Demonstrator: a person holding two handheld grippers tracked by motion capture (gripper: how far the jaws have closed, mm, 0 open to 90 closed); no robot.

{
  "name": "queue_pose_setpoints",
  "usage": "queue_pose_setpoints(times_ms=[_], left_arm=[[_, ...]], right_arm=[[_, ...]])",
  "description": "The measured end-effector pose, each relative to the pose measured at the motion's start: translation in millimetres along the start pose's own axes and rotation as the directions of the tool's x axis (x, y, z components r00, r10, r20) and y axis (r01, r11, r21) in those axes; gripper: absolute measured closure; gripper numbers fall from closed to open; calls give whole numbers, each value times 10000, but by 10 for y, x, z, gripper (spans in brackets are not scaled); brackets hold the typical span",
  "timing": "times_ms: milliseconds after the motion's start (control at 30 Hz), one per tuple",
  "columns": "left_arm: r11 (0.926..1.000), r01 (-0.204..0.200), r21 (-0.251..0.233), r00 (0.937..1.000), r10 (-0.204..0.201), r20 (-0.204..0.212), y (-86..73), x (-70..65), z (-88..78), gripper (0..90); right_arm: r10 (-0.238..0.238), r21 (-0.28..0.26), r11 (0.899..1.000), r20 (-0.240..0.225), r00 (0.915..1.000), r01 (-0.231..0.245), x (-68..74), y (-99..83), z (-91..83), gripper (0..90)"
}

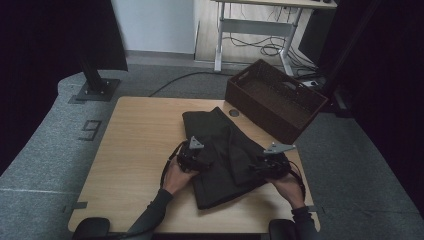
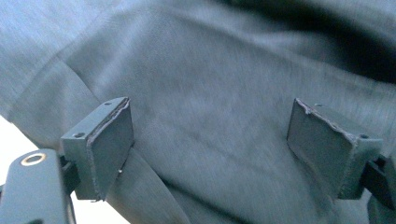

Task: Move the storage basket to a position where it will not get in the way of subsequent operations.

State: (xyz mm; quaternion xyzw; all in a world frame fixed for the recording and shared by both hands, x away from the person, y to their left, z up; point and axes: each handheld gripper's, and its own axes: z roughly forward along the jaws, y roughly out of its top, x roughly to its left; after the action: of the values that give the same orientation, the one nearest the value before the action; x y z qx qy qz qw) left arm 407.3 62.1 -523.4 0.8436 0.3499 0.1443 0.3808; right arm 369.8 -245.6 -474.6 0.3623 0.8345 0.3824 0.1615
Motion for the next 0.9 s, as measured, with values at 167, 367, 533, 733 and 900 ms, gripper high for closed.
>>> queue_pose_setpoints(times_ms=[167, 367, 533, 733, 900], left_arm=[[9981, -490, 382, 9979, 505, -413, -87, -21, 45, 150], [9979, -347, 549, 9981, 374, -487, -206, 51, 19, 153], [9968, -388, 702, 9973, 430, -596, -274, 92, -65, 154], [9951, -331, 929, 9966, 399, -722, -412, 217, -257, 155], [9949, 338, 949, 9979, -283, -587, -598, 416, -458, 167]], right_arm=[[370, 470, 9981, 530, 9979, -395, -99, -117, 364, 310], [323, 1012, 9942, 424, 9986, -364, -60, -292, 557, 320], [310, 1068, 9937, 188, 9993, -329, 74, -316, 581, 322], [83, 1145, 9934, -265, 9996, -52, 443, -297, 609, 324], [-504, 1214, 9909, -674, 9965, 583, 841, -230, 665, 328]])
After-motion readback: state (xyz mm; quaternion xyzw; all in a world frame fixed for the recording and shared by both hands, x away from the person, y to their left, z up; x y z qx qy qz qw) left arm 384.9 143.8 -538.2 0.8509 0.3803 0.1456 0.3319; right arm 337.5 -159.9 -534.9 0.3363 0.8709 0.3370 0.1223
